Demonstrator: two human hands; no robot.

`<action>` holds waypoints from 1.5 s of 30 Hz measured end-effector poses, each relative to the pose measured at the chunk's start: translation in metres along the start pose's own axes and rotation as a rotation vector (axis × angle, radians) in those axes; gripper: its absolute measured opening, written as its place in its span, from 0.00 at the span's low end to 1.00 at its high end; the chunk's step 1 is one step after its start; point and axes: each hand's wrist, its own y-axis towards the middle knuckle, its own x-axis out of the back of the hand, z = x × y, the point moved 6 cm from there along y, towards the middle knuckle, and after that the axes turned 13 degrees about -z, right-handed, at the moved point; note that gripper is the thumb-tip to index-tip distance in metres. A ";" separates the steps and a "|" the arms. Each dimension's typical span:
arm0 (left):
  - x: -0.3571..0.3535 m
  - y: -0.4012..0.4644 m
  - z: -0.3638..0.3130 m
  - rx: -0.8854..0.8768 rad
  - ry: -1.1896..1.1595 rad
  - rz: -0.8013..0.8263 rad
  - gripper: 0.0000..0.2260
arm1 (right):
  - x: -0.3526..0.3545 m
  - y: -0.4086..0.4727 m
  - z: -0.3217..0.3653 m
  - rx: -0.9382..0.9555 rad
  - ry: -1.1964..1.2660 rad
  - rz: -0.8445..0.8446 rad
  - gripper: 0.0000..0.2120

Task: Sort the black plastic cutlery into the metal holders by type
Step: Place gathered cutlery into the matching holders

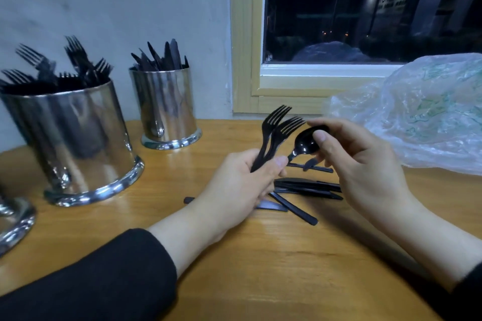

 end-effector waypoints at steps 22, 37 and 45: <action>0.280 -0.160 -0.107 -0.345 0.294 -1.079 0.19 | -0.190 0.027 0.252 0.366 0.434 0.005 0.08; 0.319 -0.187 -0.089 -0.015 0.024 -0.846 0.23 | -0.308 0.009 0.267 0.687 0.118 0.126 0.11; 0.307 -0.172 -0.081 0.024 0.039 -0.731 0.22 | -0.305 -0.010 0.260 0.637 0.121 0.282 0.15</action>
